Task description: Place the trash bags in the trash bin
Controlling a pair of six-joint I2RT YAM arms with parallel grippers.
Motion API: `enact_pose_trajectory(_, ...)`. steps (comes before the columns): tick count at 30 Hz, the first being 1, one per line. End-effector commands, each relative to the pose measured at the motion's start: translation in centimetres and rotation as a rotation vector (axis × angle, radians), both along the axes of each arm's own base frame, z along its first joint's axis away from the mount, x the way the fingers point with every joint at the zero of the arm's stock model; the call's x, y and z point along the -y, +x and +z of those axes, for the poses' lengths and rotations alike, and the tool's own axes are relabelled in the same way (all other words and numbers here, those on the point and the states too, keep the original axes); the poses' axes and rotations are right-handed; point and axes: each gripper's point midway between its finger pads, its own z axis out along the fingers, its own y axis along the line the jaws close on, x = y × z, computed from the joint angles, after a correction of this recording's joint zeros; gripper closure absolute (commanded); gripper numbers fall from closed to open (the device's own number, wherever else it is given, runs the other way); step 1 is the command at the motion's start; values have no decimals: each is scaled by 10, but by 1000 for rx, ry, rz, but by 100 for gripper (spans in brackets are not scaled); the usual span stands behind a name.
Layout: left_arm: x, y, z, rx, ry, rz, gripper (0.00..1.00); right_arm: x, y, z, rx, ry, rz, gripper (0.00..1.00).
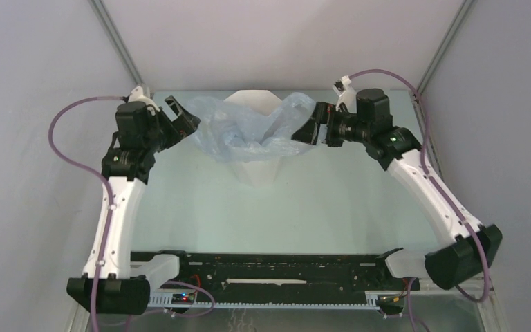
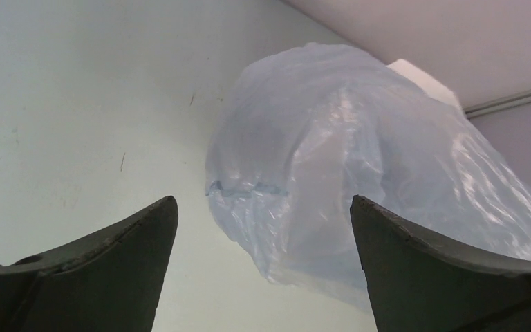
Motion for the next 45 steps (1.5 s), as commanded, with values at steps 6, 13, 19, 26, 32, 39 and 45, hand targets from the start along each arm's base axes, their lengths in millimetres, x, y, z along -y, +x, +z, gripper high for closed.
enact_pose_trajectory(6,0,24,-5,-23,14,-27,5,-41,7,33,-166,302,27,2)
enact_pose_trajectory(13,1,25,-7,-26,24,-42,11,-39,-46,28,-323,341,334,0)
enact_pose_trajectory(19,-4,31,-11,-49,48,-27,17,-19,-82,31,-199,286,485,0)
enact_pose_trajectory(26,5,31,-4,-31,60,-97,19,5,-81,19,-132,189,436,0)
enact_pose_trajectory(32,8,23,10,17,87,-136,3,17,-51,56,163,111,263,0)
enact_pose_trajectory(39,-3,34,18,27,176,-146,4,23,6,88,449,-44,103,0)
enact_pose_trajectory(45,-6,55,5,-4,174,-155,7,-7,21,108,550,-100,197,2)
